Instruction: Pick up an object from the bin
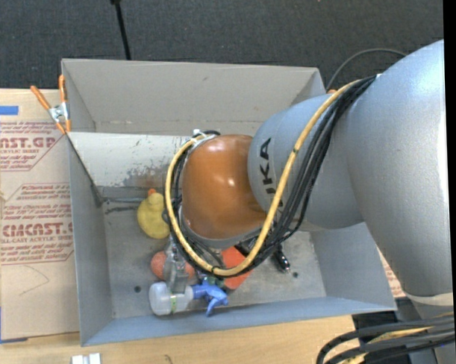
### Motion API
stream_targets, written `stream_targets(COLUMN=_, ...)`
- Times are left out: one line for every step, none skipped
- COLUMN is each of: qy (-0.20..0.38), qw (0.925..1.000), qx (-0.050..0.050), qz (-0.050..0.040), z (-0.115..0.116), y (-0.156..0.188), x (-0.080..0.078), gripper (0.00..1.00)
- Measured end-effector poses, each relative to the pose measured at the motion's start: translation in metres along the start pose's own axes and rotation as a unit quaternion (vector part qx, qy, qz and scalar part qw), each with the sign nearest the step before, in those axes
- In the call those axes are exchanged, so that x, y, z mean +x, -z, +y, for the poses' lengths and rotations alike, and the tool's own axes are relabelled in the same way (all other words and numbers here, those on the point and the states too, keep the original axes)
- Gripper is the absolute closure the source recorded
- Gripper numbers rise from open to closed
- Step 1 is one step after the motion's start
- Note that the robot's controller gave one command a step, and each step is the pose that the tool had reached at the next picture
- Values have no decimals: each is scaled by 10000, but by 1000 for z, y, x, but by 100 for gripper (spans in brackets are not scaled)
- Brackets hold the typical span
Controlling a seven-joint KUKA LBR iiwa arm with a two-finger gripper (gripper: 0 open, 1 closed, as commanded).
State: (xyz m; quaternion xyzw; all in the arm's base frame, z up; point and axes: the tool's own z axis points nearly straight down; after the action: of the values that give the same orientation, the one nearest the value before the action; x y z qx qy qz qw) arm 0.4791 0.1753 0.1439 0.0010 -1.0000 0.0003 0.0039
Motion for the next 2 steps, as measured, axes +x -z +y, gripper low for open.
stream_targets(qy=-8, qw=10000, qx=-7, qz=-34, z=-1, y=4, x=-2, gripper=0)
stream_targets(qy=120, qw=9999, qx=3, qz=-28, z=-26, y=-12, x=-2, gripper=0)
